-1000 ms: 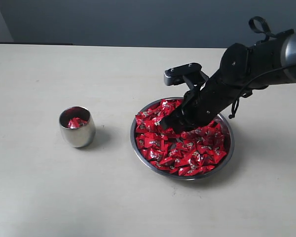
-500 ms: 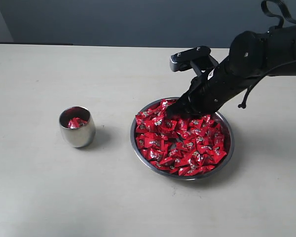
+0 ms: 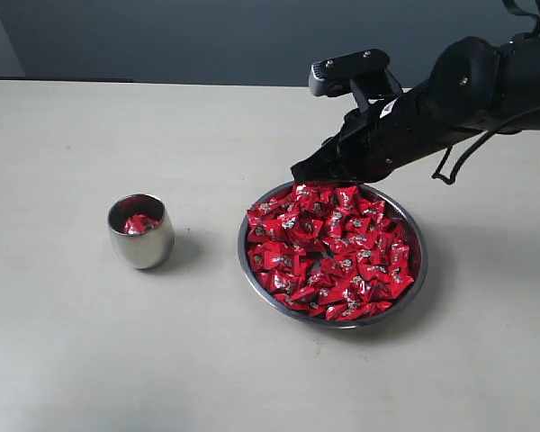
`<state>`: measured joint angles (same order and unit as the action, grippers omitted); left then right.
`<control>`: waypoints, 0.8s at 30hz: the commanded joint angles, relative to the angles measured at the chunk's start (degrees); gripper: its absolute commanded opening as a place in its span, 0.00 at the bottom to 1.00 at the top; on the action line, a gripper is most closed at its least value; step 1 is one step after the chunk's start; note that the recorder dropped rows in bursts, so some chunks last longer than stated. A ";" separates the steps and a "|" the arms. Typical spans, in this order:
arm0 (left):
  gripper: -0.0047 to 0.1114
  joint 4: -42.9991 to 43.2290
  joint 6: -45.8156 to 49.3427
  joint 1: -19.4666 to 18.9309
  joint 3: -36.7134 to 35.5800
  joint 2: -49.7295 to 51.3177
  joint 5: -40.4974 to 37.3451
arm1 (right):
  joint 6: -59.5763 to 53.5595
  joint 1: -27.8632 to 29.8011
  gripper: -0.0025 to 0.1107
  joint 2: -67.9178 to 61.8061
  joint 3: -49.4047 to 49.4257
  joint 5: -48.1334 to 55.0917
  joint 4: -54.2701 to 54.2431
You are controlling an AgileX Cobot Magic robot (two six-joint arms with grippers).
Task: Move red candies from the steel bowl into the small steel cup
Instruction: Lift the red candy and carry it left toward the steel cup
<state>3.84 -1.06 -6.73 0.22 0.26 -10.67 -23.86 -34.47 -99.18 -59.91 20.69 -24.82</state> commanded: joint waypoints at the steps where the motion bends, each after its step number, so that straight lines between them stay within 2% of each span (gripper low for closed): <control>1: 0.04 0.06 -0.07 -0.04 -0.22 -0.26 0.23 | -6.97 0.00 0.16 0.53 -0.38 -2.15 -8.05; 9: 0.04 0.06 -0.07 -0.04 -0.22 -0.26 0.23 | -11.59 -0.61 0.16 -2.42 -6.85 1.96 -14.92; 24: 0.04 0.06 -0.07 -0.04 -0.22 -0.26 0.23 | -13.83 -10.02 0.16 -14.72 -24.91 5.51 -18.32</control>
<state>3.84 -1.06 -6.73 0.22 0.26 -10.67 -37.09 -43.64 -111.89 -81.88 24.63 -42.13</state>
